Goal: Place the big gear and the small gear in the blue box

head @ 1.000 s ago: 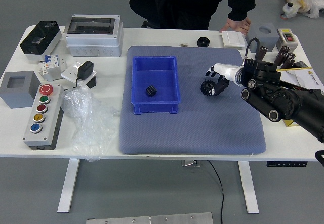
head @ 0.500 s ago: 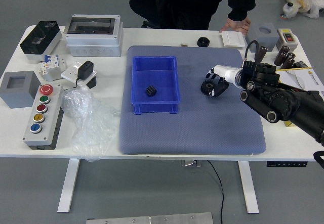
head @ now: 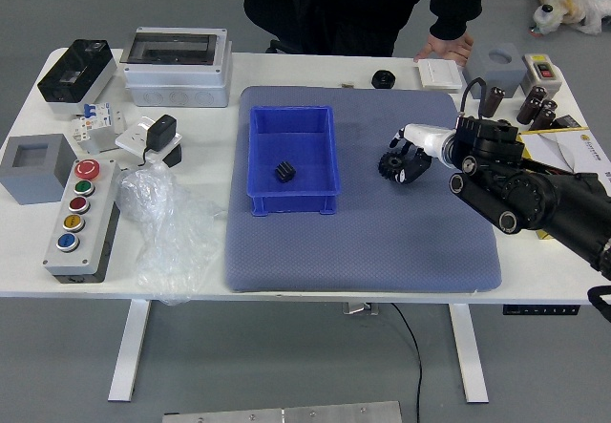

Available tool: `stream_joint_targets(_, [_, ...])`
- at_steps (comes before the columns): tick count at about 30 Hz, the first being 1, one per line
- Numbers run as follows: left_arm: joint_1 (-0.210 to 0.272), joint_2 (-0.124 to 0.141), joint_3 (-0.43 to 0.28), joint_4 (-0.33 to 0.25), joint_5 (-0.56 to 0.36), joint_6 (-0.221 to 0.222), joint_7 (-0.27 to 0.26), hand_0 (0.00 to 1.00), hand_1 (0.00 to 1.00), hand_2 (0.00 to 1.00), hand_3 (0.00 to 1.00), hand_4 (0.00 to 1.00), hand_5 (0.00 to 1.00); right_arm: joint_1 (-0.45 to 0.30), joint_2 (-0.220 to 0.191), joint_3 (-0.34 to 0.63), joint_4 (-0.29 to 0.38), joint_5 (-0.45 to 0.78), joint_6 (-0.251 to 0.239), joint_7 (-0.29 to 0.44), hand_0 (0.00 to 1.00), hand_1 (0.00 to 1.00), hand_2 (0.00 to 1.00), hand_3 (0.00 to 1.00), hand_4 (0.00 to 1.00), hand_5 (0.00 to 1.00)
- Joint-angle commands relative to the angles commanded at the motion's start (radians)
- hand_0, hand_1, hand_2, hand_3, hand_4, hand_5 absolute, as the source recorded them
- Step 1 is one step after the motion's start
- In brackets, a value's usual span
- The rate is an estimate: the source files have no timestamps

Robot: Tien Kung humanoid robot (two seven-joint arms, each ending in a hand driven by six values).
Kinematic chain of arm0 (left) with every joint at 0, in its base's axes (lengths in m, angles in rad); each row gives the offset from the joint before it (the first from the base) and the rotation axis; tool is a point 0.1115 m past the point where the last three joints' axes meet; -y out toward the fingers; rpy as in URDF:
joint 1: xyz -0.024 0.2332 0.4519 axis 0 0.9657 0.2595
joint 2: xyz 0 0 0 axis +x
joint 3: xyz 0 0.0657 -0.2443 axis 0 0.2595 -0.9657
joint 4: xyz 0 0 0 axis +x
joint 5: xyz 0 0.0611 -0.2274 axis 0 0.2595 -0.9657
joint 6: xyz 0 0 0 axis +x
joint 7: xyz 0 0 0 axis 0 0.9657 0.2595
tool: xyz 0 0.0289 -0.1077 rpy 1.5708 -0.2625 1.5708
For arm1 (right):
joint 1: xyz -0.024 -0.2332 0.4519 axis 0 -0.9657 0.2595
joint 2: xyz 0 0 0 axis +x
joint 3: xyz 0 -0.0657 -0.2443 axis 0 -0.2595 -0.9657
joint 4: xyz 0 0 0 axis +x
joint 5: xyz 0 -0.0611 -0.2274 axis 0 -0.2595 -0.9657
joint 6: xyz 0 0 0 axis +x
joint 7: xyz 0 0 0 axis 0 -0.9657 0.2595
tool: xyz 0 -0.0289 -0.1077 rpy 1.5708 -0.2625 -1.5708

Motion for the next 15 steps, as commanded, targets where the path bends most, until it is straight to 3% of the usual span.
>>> stream_joint_targets(1, [0.0,0.0,0.0,0.0,0.0,0.0,0.0,0.862,0.83,0.828,0.783,0.601,0.374,0.0,0.001,-0.001,-0.001,0.0,-0.001,-0.001,0.466,0.511,0.65,0.731,0.766,0.197])
stream_joint_targets(6, [0.001,0.0,0.001,0.0,-0.001,0.0,0.0,0.862,0.83,0.828,0.783,0.601,0.374,-0.002,0.005,-0.003,-0.003,-0.001,-0.006,-0.004,0.466,0.511,0.65,0.731,0.766,0.197])
stream_joint_targets(7, [0.001,0.0,0.0,0.0,-0.001,0.0,0.0,0.862,0.831,0.828,0.783,0.6,0.374,-0.002,0.006,-0.004,-0.003,-0.001,-0.007,-0.004,0.403,0.472,0.608,0.71,0.762,0.199])
stream_joint_targets(12, [-0.001,-0.002,0.0,0.0,-0.001,-0.001,0.0,0.862,0.831,0.828,0.783,0.6,0.374,-0.002,0.01,-0.009,-0.006,0.001,-0.016,-0.008,0.403,0.472,0.608,0.71,0.762,0.199])
stream_joint_targets(13, [-0.001,-0.002,0.0,0.0,-0.001,-0.001,0.0,0.862,0.83,0.828,0.783,0.6,0.374,-0.002,0.011,-0.01,-0.007,0.001,-0.018,-0.009,0.351,0.435,0.554,0.678,0.755,0.2])
stream_joint_targets(15, [-0.001,-0.002,0.001,0.0,-0.001,-0.001,0.0,0.862,0.83,0.828,0.783,0.6,0.374,-0.002,0.011,-0.011,-0.008,0.002,-0.023,-0.01,0.351,0.435,0.554,0.678,0.755,0.2])
